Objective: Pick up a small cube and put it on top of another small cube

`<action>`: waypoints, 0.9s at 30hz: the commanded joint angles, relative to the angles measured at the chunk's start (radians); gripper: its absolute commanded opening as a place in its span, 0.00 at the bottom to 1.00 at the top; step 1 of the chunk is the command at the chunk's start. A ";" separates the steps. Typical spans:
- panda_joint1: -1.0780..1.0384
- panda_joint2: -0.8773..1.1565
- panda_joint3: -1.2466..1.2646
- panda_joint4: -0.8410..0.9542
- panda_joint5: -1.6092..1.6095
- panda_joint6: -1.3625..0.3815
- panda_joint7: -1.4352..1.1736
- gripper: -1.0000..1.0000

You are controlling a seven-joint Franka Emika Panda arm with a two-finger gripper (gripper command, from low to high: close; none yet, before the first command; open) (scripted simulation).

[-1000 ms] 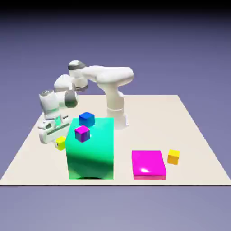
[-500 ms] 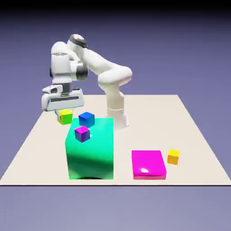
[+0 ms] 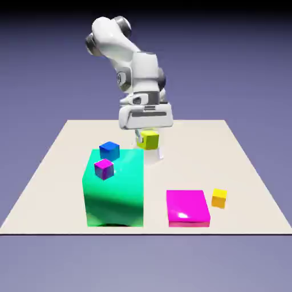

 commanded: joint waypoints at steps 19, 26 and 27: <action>0.132 0.642 0.406 -0.077 0.466 0.477 0.518 0.00; -0.003 0.859 0.556 -0.028 0.594 0.642 0.432 0.00; -0.015 0.879 0.569 -0.023 0.605 0.657 0.424 0.00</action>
